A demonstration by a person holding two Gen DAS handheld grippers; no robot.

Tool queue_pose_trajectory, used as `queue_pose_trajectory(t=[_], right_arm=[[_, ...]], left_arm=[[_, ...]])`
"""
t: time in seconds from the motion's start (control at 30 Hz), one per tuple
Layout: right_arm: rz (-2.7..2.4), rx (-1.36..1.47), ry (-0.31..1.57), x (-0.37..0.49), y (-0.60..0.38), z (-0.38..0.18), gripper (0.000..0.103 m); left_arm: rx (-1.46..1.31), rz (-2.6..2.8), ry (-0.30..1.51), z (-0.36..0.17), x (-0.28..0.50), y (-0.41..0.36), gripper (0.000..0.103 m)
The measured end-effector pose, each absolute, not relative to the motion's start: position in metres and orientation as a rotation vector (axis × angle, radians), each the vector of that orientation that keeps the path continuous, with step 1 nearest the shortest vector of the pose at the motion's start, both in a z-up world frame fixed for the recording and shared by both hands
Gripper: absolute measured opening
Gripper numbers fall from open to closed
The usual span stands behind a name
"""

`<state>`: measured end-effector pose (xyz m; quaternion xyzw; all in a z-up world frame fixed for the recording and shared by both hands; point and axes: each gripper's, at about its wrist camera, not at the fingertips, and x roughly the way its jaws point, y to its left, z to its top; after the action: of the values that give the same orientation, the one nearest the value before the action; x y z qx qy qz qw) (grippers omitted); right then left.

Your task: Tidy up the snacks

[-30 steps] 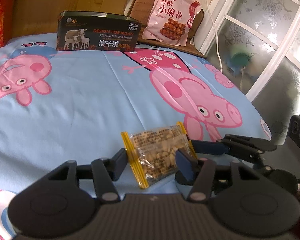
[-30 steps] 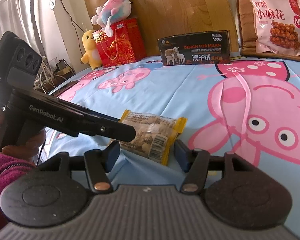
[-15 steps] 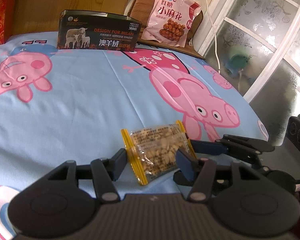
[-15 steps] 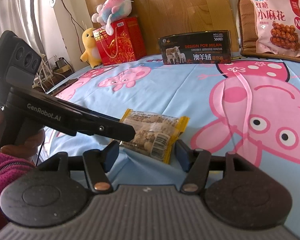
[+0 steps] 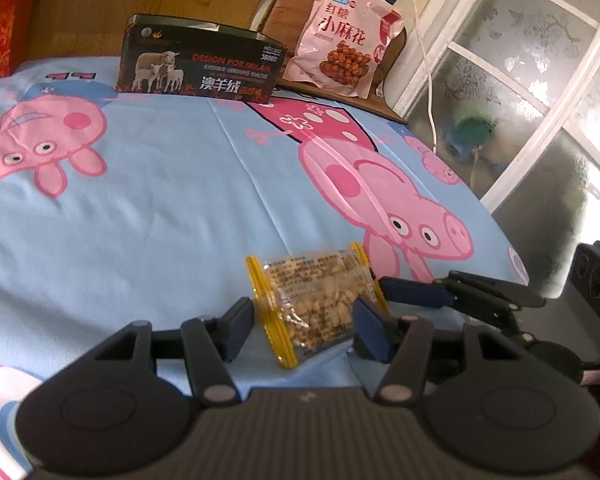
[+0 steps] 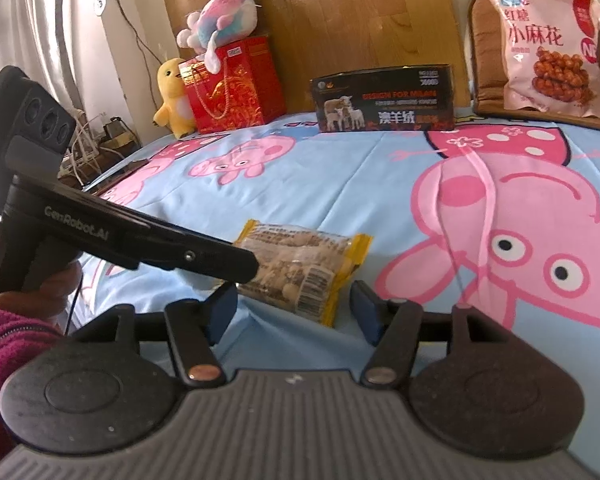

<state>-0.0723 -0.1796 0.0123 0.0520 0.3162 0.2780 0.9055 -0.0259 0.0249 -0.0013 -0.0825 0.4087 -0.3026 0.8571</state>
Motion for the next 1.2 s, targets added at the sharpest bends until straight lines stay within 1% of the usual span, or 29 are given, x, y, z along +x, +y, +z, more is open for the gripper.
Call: queue_pose_trajectory(t=[0.1, 0.2, 0.23, 0.3, 0.33, 0.37, 0.43, 0.57, 0.67, 0.77, 0.9, 1.0, 1.13, 1.2], right_arm=[[0.533, 0.105, 0.612, -0.075, -0.185, 0.016, 0.065], [0.506, 0.121, 0.614, -0.071, -0.191, 0.015, 0.064], [0.499, 0.106, 0.634, -0.069, -0.189, 0.012, 0.06], [0.528, 0.065, 0.639, -0.07, -0.182, 0.009, 0.056], [0.568, 0.045, 0.642, -0.072, -0.177, 0.009, 0.052], [0.587, 0.029, 0.645, -0.072, -0.173, 0.009, 0.052], [0.613, 0.023, 0.649, -0.071, -0.171, 0.009, 0.052], [0.643, 0.032, 0.651, -0.061, -0.168, 0.01, 0.044], [0.645, 0.087, 0.665, -0.041, -0.167, 0.015, 0.04], [0.636, 0.142, 0.643, -0.015, -0.169, 0.029, 0.037], [0.625, 0.16, 0.55, 0.031, -0.168, 0.057, 0.037], [0.603, 0.156, 0.485, 0.073, -0.166, 0.071, 0.037], [0.538, 0.161, 0.443, 0.136, -0.159, 0.077, 0.037], [0.503, 0.146, 0.442, 0.161, -0.155, 0.073, 0.038]], left_arm=[[-0.209, -0.655, 0.879, -0.002, -0.022, 0.031, 0.056], [-0.222, -0.677, 0.894, -0.002, -0.018, 0.03, 0.052], [-0.218, -0.689, 0.9, -0.002, -0.017, 0.028, 0.046], [-0.197, -0.699, 0.9, -0.003, -0.018, 0.023, 0.043], [-0.195, -0.71, 0.9, -0.004, -0.019, 0.022, 0.038], [-0.201, -0.728, 0.91, -0.005, -0.02, 0.022, 0.036], [-0.223, -0.739, 0.908, -0.007, -0.02, 0.024, 0.036], [-0.242, -0.727, 0.906, -0.002, -0.007, 0.029, 0.035], [-0.231, -0.706, 0.872, 0.013, 0.013, 0.03, 0.035], [-0.207, -0.687, 0.795, 0.038, 0.037, 0.031, 0.035], [-0.17, -0.653, 0.675, 0.076, 0.077, 0.029, 0.035], [-0.167, -0.614, 0.625, 0.094, 0.124, 0.025, 0.036], [-0.172, -0.56, 0.611, 0.098, 0.19, 0.017, 0.036], [-0.169, -0.532, 0.626, 0.089, 0.219, 0.012, 0.039]])
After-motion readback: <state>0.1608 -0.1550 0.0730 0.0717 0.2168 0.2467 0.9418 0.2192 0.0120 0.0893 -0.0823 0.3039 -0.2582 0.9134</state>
